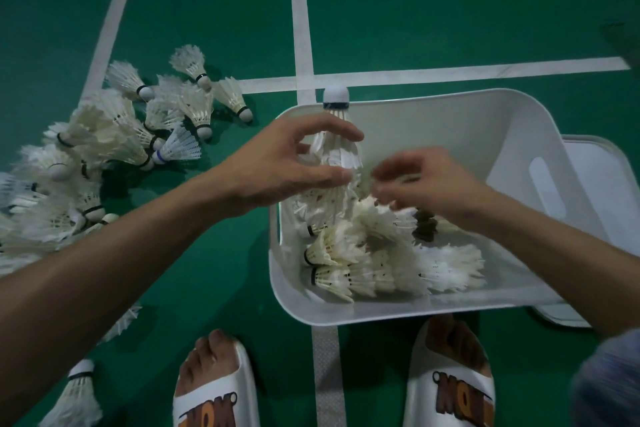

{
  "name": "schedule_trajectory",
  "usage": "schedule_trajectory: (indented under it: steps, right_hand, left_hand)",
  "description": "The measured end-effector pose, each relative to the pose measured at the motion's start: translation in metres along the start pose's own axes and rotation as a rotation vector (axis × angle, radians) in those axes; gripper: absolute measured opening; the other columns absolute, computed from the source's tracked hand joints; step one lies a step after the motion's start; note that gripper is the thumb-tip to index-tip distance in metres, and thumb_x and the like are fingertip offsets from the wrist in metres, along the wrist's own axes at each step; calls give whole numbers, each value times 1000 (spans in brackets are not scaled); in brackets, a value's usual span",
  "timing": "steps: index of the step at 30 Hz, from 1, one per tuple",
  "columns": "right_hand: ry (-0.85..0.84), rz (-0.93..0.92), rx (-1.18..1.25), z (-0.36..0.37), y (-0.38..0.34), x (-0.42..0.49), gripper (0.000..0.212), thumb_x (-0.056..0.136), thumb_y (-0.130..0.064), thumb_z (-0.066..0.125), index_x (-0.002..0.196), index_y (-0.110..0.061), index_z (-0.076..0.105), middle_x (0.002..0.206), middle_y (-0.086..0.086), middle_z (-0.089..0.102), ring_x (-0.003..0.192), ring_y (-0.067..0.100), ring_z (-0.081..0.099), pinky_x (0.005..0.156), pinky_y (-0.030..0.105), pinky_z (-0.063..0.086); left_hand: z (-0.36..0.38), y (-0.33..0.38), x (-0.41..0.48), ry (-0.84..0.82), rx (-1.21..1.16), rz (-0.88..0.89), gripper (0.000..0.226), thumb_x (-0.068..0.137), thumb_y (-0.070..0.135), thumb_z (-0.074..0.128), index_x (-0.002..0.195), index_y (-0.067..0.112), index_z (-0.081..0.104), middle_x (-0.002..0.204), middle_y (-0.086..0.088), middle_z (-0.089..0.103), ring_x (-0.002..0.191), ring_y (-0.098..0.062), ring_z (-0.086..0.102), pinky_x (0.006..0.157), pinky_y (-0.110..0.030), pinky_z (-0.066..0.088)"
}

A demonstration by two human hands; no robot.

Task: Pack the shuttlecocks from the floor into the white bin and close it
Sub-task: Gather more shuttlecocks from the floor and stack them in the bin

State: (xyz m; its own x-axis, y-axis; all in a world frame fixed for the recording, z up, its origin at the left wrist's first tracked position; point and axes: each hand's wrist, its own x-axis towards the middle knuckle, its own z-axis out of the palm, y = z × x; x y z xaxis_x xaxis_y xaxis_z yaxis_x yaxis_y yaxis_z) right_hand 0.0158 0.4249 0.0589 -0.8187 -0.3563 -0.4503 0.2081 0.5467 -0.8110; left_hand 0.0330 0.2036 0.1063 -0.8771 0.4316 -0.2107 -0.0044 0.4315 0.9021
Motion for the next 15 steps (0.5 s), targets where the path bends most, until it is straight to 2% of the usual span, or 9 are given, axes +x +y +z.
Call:
schedule_trajectory:
  steps: [2,3,4,8,11,13,15]
  right_hand:
    - [97,3,362,-13,-6,-4,33,75,-27,70,104,-12,67,94,2,72,89,24,69,78,34,58]
    - [113,-20,417,-17,-10,-5,36,72,-28,70,105,-12,67,98,2,72,93,24,69,79,35,58]
    - [110,-52,430,-18,-14,-6,38,69,-29,70,104,-15,68,102,1,72,96,22,69,81,36,57]
    - [69,-131,311,-6,-26,-8,50,59,-32,76,108,-22,67,111,-9,69,102,9,66,91,34,53]
    - [89,-140,299,7,-26,-7,60,54,-35,81,109,-19,66,110,-7,70,102,11,67,93,36,53]
    - [128,-148,297,11,-26,-6,58,56,-32,83,109,-16,65,107,-5,71,100,13,68,91,36,54]
    - [154,-140,333,12,-24,-5,50,61,-21,84,106,-12,63,103,-2,71,95,13,69,87,33,56]
  left_hand:
    - [2,2,2,-55,-25,-17,43,66,37,70,109,35,64,123,24,54,114,7,51,101,-26,35]
    - [3,2,2,-78,-45,-30,44,65,37,71,109,36,65,123,24,55,114,4,53,102,-32,39]
    - [4,2,3,-98,-61,-37,44,66,36,72,109,36,64,124,23,55,113,0,55,99,-33,43]
    - [7,-1,6,-128,-126,-27,47,73,19,75,114,34,58,131,19,48,109,-4,58,81,-21,53]
    - [8,-1,7,-117,-76,4,60,75,10,75,122,36,49,136,20,43,121,2,46,87,-16,47]
    - [9,0,7,-112,-74,5,71,74,7,76,128,38,42,134,14,47,120,-4,51,93,-25,49]
    - [9,3,7,-107,-136,-34,82,73,1,76,132,39,35,128,0,54,110,-14,61,86,-38,56]
